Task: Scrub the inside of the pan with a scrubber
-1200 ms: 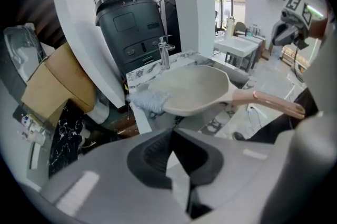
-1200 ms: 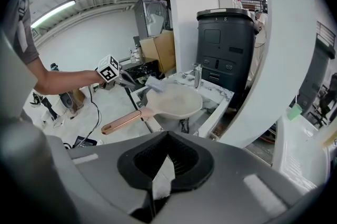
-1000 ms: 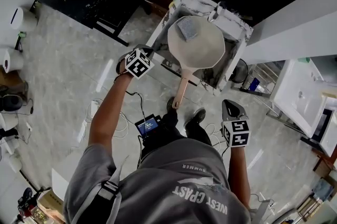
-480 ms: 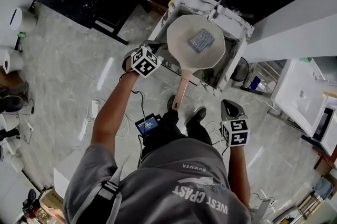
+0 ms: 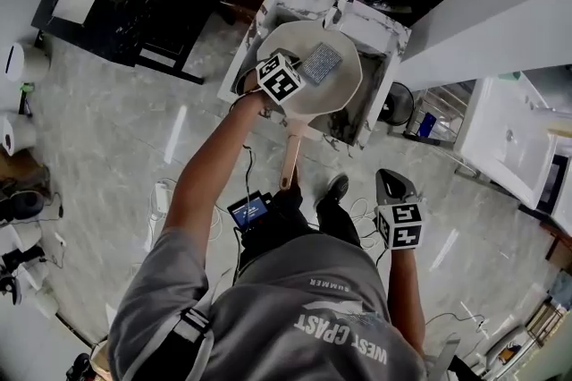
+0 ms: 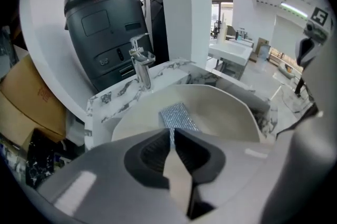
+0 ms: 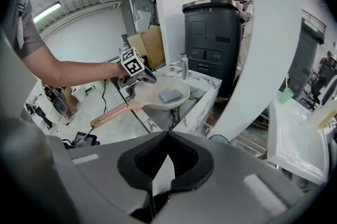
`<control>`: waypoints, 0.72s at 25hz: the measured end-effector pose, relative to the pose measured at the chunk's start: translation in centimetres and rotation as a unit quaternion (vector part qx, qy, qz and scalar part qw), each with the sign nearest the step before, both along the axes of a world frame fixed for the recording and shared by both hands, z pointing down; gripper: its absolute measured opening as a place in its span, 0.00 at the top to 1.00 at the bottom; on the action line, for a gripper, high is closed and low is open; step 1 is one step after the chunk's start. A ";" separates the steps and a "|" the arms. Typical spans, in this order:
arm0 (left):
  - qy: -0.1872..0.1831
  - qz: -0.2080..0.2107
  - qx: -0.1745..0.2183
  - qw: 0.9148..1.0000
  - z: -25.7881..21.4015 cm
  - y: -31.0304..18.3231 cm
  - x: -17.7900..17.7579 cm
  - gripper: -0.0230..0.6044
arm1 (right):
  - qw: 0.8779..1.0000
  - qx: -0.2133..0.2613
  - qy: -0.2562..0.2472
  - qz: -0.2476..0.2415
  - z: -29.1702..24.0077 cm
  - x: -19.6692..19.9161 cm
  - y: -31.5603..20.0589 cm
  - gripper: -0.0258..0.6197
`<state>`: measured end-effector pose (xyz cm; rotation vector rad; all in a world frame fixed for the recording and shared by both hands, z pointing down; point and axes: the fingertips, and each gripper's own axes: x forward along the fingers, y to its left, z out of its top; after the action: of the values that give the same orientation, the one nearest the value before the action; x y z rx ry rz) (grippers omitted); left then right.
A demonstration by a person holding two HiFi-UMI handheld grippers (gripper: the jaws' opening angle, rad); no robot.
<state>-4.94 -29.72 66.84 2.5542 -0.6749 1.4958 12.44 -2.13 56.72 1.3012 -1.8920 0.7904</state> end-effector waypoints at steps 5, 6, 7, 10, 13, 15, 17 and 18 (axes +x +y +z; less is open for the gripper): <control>-0.009 0.004 -0.036 0.999 2.4 -0.7 2.6 0.84 | 0.999 -0.009 0.000 0.031 0.7 2.4 1.3 0.96; -0.013 0.005 -0.041 0.999 2.9 -0.7 2.9 0.82 | 0.999 -0.010 -0.001 0.034 0.8 2.7 1.6 0.96; -0.018 0.005 -0.045 0.999 3.4 -0.8 3.1 0.80 | 0.999 -0.011 -0.001 0.036 0.9 2.9 1.8 0.96; -0.035 0.002 -0.062 0.997 5.2 -0.8 3.6 0.75 | 0.999 -0.013 0.000 0.040 1.3 3.5 2.7 0.96; -0.053 -0.004 -0.080 0.995 6.9 -0.8 3.8 0.66 | 0.999 -0.016 0.002 0.048 1.5 4.2 3.6 0.96; -0.059 -0.008 -0.089 0.994 7.9 -0.7 3.9 0.64 | 0.998 -0.023 0.004 0.054 1.8 4.8 4.3 0.96; -0.065 -0.010 -0.098 0.993 8.8 -0.7 4.0 0.64 | 0.998 -0.024 0.007 0.058 2.1 5.3 4.9 0.96; -0.068 -0.010 -0.102 0.992 9.1 -0.6 4.0 0.64 | 0.998 -0.024 0.008 0.060 2.2 5.6 5.1 0.96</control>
<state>-0.91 -30.34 75.98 2.3059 -0.5306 1.6510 18.01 2.99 58.88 1.3976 -1.7856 0.8786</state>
